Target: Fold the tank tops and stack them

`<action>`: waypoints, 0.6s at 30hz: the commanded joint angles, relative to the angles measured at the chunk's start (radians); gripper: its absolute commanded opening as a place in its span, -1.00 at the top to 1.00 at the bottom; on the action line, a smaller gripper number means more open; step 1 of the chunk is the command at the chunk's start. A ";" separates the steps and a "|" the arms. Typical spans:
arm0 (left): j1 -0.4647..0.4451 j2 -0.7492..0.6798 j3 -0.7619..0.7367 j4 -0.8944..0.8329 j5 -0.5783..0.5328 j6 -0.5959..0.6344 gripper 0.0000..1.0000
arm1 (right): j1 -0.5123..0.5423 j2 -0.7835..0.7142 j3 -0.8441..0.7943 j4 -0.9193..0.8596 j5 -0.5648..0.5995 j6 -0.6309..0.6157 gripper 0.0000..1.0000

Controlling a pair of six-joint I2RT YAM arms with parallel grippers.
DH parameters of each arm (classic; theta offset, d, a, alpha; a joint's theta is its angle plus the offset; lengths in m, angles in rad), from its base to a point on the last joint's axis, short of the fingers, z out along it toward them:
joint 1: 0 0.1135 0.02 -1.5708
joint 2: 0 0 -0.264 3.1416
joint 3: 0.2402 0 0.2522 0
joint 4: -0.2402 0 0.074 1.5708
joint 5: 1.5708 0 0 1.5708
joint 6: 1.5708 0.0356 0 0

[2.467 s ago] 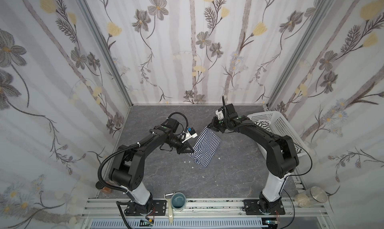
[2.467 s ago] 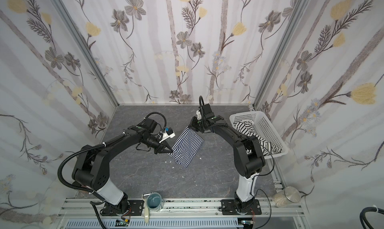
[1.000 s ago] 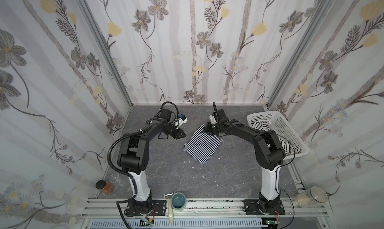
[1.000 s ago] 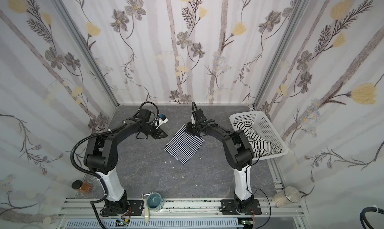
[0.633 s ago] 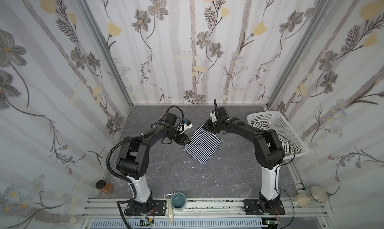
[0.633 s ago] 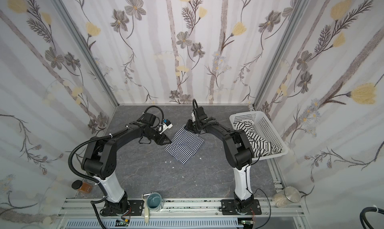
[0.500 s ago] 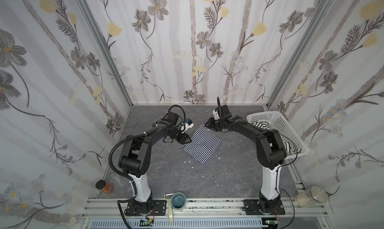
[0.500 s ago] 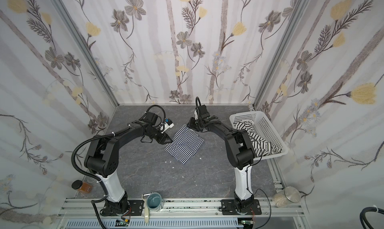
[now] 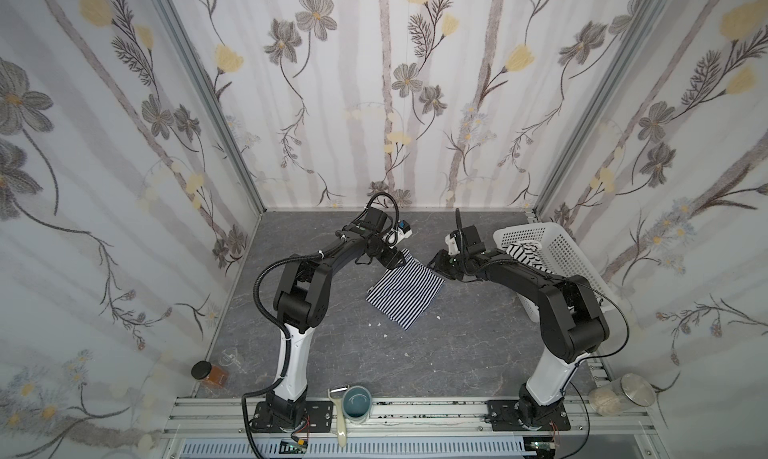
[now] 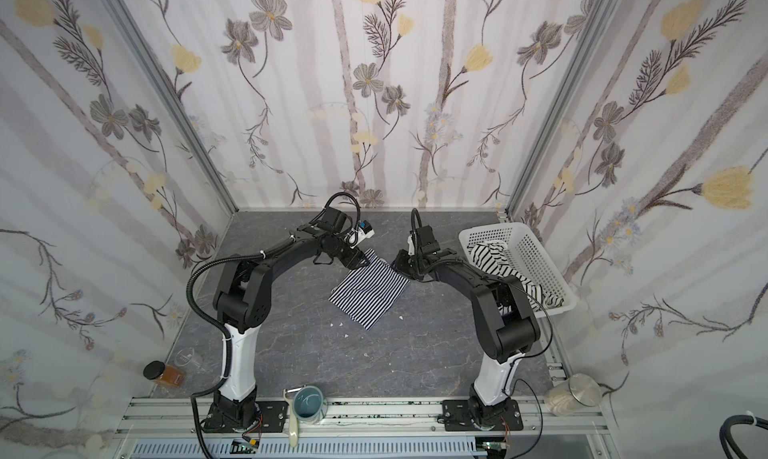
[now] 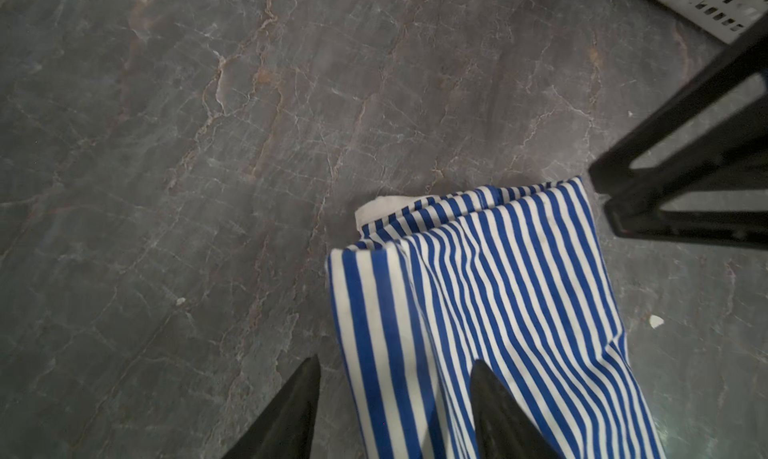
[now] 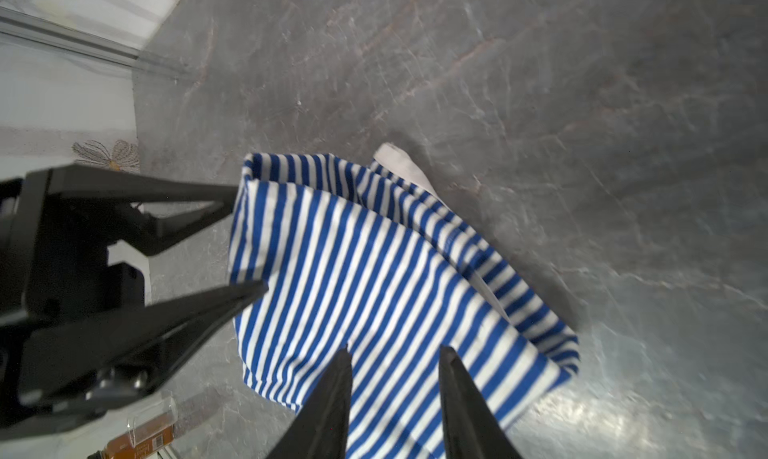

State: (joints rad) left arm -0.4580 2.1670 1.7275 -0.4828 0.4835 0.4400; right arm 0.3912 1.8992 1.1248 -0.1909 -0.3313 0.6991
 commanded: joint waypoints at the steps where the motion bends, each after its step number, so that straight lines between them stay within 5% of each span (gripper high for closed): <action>1: -0.014 0.041 0.049 0.000 -0.023 -0.003 -0.19 | -0.003 -0.061 -0.082 0.089 0.012 0.020 0.26; 8: -0.057 0.043 0.070 -0.037 0.087 -0.001 0.01 | -0.040 -0.174 -0.234 0.123 0.017 0.031 0.26; 12: -0.079 0.014 0.075 -0.071 0.136 -0.015 0.46 | -0.052 -0.218 -0.277 0.122 0.019 0.031 0.26; 18: -0.095 -0.054 0.073 -0.117 0.250 -0.039 0.74 | -0.070 -0.260 -0.313 0.122 0.025 0.031 0.26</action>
State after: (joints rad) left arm -0.5457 2.1399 1.7893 -0.5625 0.6468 0.4183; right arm 0.3252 1.6543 0.8204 -0.1215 -0.3145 0.7258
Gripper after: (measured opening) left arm 0.134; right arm 0.367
